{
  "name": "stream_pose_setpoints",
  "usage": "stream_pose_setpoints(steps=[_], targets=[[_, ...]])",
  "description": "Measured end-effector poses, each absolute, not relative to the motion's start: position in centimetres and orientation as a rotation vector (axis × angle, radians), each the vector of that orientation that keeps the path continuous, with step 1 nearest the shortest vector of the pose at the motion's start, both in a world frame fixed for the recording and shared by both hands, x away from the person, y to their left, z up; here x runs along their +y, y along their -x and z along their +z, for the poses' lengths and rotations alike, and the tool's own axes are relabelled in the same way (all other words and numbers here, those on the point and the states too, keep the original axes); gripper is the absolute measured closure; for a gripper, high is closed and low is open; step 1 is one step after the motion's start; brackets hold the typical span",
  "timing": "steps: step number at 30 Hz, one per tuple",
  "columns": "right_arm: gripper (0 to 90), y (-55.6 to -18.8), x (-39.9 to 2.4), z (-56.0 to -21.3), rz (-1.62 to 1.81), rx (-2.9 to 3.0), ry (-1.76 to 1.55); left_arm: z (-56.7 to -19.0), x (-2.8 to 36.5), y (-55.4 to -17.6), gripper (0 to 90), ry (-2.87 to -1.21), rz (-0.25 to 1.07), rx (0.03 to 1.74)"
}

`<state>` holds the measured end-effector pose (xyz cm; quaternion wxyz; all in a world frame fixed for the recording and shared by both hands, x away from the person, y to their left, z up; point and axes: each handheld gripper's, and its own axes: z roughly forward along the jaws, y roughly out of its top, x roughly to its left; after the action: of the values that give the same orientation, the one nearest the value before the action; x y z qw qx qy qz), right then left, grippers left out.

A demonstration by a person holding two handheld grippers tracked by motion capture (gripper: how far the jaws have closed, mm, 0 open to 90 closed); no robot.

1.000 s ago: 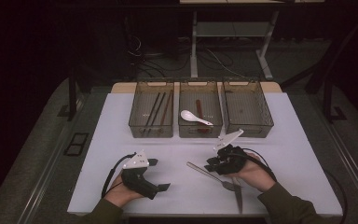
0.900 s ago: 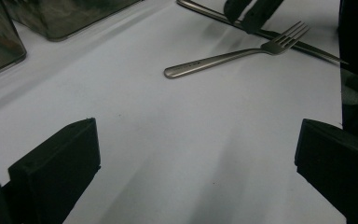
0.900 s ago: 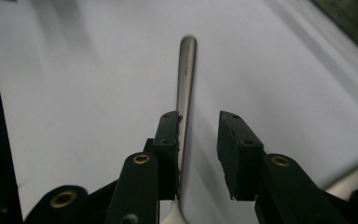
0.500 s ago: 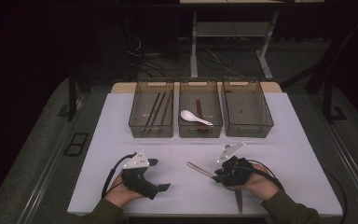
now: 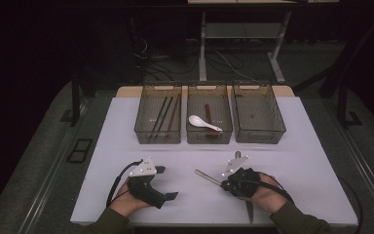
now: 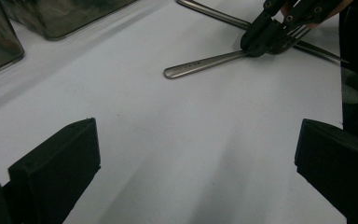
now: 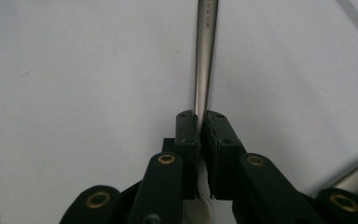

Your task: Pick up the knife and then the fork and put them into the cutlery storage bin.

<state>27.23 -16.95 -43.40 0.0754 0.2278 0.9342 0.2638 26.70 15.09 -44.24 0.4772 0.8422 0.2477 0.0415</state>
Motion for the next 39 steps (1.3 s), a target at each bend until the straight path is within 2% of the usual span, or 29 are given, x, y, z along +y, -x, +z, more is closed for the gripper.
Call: stream_pose_setpoints(steps=[39], targets=[[84.8,-29.5,-20.3,-39.9,1.035,2.739,-0.761,-44.2,15.4,-26.7,0.0,-2.049,0.106,0.605]])
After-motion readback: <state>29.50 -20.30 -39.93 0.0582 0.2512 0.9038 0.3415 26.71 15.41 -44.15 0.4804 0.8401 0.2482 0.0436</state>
